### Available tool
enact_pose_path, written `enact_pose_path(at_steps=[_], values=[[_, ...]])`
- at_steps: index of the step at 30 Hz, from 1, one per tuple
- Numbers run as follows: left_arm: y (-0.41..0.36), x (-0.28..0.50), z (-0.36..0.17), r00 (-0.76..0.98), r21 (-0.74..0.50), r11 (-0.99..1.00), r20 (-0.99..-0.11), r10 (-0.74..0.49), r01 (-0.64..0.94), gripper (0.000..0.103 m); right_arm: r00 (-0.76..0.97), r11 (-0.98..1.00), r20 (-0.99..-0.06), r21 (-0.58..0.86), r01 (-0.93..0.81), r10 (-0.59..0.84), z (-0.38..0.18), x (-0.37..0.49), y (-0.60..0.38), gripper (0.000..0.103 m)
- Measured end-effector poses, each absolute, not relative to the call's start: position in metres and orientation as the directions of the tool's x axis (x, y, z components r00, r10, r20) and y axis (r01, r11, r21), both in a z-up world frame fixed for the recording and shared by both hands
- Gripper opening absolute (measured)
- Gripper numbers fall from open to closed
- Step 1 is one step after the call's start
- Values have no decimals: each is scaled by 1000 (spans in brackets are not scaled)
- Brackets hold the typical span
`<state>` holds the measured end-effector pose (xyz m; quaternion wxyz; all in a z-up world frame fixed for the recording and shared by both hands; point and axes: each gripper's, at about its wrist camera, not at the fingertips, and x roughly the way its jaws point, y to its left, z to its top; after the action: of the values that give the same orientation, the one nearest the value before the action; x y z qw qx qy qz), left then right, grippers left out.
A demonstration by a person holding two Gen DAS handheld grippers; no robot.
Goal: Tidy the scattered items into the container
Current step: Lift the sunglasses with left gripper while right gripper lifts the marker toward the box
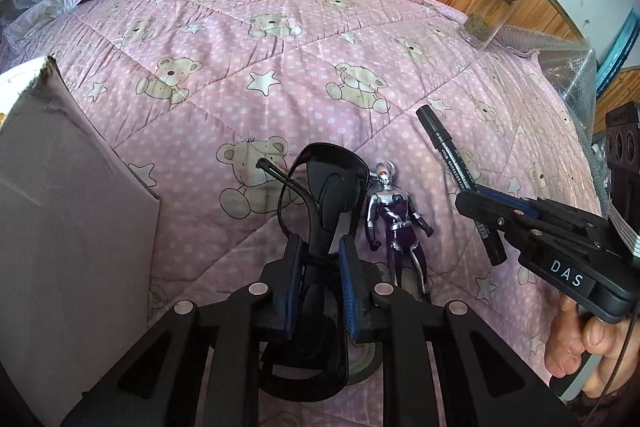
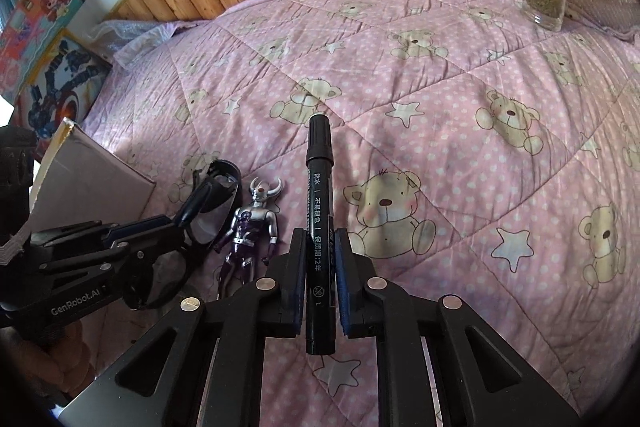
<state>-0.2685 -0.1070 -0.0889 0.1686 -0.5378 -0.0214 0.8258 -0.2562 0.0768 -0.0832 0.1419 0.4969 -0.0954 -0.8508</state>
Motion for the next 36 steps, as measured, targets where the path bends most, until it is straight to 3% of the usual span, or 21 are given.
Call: enact_pose_path(at_steps=[8, 10, 12, 17, 21, 24, 36], values=[[-115, -263, -86, -349, -257, -937, -878, 328, -236, 16, -462, -931, -810, 339, 133, -361, -84, -239, 74, 14], [-114, -266, -91, -337, -258, -941, -885, 321, -218, 23, -460, -931, -811, 343, 127, -362, -87, -236, 75, 14], [-112, -268, -94, -333, -260, -942, -887, 319, -210, 44, -458, -929, -811, 349, 121, -364, -90, -235, 75, 14], [-102, -271, -102, -324, -229, -943, -897, 301, -243, 62, -446, -928, -816, 353, 120, -368, -99, -235, 77, 14], [-91, -269, -110, -356, -132, -943, -903, 241, -305, 59, -436, -925, -818, 364, 112, -374, -107, -238, 79, 14], [-88, -267, -112, -387, -75, -942, -899, 207, -328, 38, -440, -921, -813, 374, 108, -382, -109, -239, 80, 14], [-98, -269, -88, -394, -160, -945, -879, 268, -285, 36, -461, -918, -798, 379, 118, -388, -92, -230, 75, 14]])
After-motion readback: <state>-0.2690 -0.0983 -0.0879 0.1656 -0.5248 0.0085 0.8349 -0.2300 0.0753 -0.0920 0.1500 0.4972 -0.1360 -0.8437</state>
